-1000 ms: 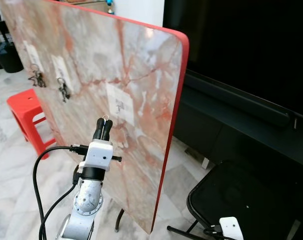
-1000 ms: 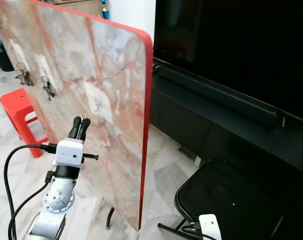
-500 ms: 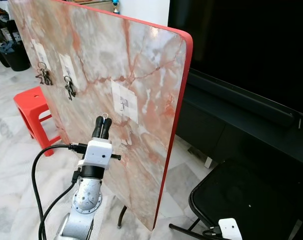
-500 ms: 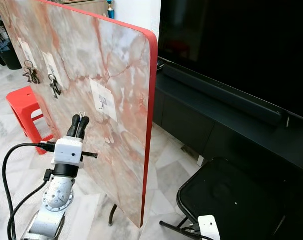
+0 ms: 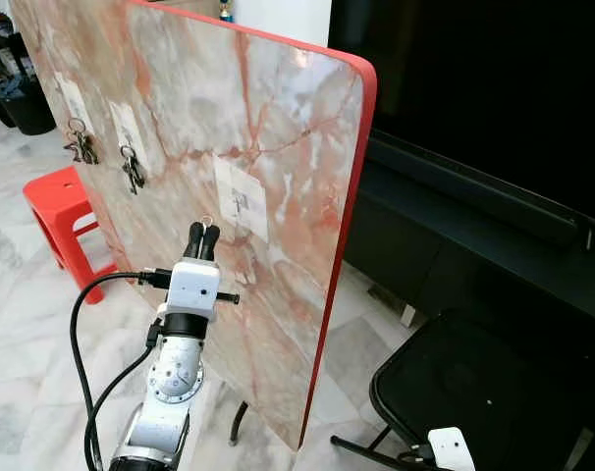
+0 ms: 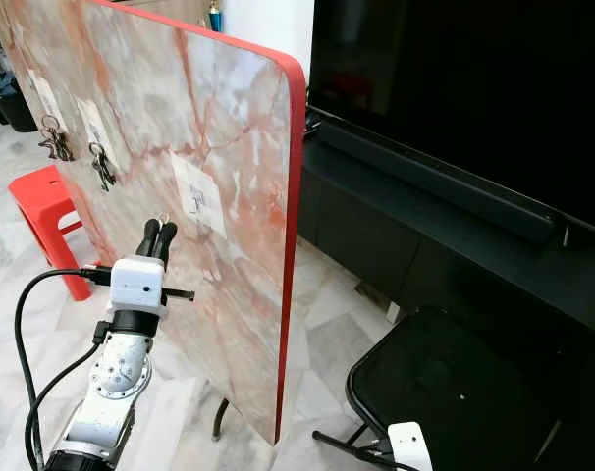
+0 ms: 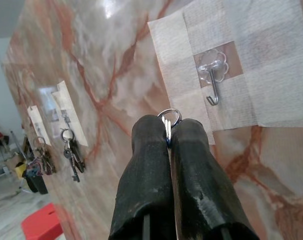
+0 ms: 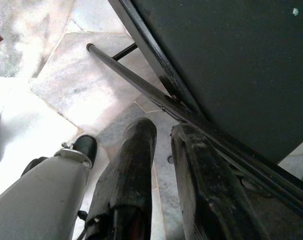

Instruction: Hang keys on a hook

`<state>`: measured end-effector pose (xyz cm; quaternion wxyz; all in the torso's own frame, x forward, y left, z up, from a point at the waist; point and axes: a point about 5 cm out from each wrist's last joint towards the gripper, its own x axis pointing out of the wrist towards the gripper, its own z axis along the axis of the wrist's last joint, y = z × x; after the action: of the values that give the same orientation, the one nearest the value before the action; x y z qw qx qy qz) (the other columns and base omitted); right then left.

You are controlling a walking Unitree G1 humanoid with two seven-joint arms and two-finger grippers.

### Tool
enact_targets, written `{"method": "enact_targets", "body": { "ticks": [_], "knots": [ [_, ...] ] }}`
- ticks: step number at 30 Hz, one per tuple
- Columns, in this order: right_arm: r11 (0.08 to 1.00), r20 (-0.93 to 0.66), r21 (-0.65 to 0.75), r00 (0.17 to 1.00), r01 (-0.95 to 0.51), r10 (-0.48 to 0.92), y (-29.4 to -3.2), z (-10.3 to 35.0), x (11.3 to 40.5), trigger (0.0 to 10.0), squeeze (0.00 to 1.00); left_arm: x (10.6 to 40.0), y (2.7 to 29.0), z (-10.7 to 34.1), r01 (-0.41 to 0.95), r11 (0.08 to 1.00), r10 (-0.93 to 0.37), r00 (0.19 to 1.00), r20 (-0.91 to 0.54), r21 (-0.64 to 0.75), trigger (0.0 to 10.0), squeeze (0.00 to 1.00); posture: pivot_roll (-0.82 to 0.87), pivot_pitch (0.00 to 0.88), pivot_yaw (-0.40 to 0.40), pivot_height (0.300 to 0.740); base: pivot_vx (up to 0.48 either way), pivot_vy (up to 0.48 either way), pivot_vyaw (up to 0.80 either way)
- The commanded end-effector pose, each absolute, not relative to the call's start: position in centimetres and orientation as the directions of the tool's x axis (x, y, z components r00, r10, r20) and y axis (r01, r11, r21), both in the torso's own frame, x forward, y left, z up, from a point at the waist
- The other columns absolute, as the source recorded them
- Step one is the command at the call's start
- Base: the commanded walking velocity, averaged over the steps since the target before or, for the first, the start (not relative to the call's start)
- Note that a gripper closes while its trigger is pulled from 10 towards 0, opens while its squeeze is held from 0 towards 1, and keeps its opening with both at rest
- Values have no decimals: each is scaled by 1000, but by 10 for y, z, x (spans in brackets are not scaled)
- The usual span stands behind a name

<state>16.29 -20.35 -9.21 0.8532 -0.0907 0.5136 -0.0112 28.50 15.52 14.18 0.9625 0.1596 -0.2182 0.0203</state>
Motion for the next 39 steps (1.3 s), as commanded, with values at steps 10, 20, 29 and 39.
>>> {"method": "enact_targets", "body": {
  "ticks": [10,20,29,39],
  "knots": [
    [982,-866,-179,483,-65,-126,-207,-90,166,10000,0,287,143,149,-42,955,-104,881,462,294,10000,0,-11,0,-61,740,0,0,0],
    [982,-867,-178,482,-67,-125,-207,-90,166,10000,0,290,143,150,-50,953,-100,880,465,299,10000,0,-11,0,-61,740,0,0,0],
    [982,-867,-178,482,-66,-125,-207,-90,166,10000,0,292,142,150,-48,954,-98,882,462,295,10000,0,-13,0,-61,740,0,0,0],
    [982,-867,-180,482,-65,-127,-207,-90,166,10000,0,294,142,149,-51,954,-93,885,456,294,10000,0,-13,0,-61,740,0,0,0]
  ]
}}
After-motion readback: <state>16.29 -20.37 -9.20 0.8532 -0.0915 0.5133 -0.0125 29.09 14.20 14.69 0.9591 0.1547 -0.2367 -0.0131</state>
